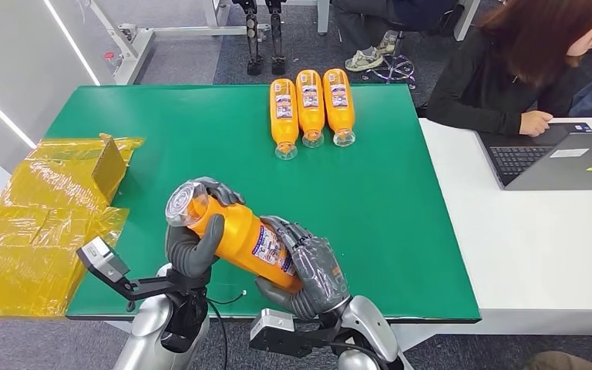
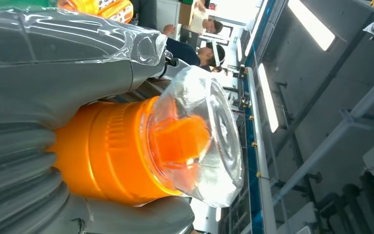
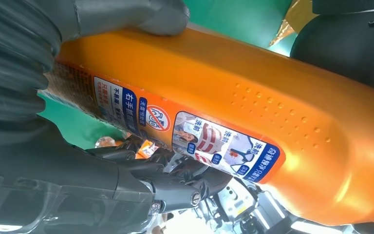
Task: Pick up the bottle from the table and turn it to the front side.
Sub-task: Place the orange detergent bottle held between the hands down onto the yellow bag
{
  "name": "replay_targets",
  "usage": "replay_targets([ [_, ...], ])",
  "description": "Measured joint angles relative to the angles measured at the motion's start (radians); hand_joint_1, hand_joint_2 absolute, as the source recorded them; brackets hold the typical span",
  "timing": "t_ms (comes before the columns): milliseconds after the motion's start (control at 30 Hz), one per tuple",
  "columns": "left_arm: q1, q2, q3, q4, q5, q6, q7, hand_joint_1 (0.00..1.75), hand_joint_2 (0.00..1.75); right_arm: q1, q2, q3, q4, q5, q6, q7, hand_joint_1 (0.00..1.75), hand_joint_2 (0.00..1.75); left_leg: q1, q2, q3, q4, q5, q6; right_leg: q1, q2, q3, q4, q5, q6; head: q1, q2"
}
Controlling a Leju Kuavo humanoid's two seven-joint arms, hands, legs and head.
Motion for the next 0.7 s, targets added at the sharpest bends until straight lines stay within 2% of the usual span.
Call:
replay_targets([
  [233, 0.004, 0.0, 0.0, -0.004, -0.005, 0.003, 0.007, 1.59, 1.75, -0.004, -0.003, 0.001, 0.012, -0.011, -0.007, 0.0, 1.75, 1.75, 0.0, 0.0, 0.0, 0.0, 0.0, 0.0, 0.0, 0.0, 0.0, 0.0, 0.0, 0.0, 0.0, 0.0],
  [267, 0.005, 0.0, 0.0, -0.004, -0.005, 0.003, 0.007, 1.59, 1.75, -0.004, -0.003, 0.001, 0.014, -0.011, -0.009, 0.0, 1.37, 1.75, 0.0, 0.0, 0.0, 0.0, 0.0, 0.0, 0.0, 0.0, 0.0, 0.0, 0.0, 0.0, 0.0, 0.0],
  [367, 0.006, 0.0, 0.0, -0.005, -0.008, 0.006, 0.008, 1.58, 1.75, -0.004, -0.004, 0.002, 0.018, -0.011, -0.018, 0.001, 0.06, 1.75, 0.0, 0.0, 0.0, 0.0, 0.0, 0.0, 0.0, 0.0, 0.0, 0.0, 0.0, 0.0, 0.0, 0.0],
  [400, 0.006, 0.0, 0.001, -0.004, -0.01, 0.006, 0.008, 1.57, 1.75, -0.004, -0.004, 0.004, 0.02, -0.011, -0.021, 0.001, 0.0, 1.75, 0.0, 0.0, 0.0, 0.0, 0.0, 0.0, 0.0, 0.0, 0.0, 0.0, 0.0, 0.0, 0.0, 0.0],
  [700, 0.007, 0.0, 0.001, -0.004, -0.013, 0.008, 0.008, 1.53, 1.75, -0.004, -0.004, 0.02, 0.026, -0.011, -0.033, -0.002, 0.0, 1.75, 0.0, 0.0, 0.0, 0.0, 0.0, 0.0, 0.0, 0.0, 0.0, 0.0, 0.0, 0.0, 0.0, 0.0],
])
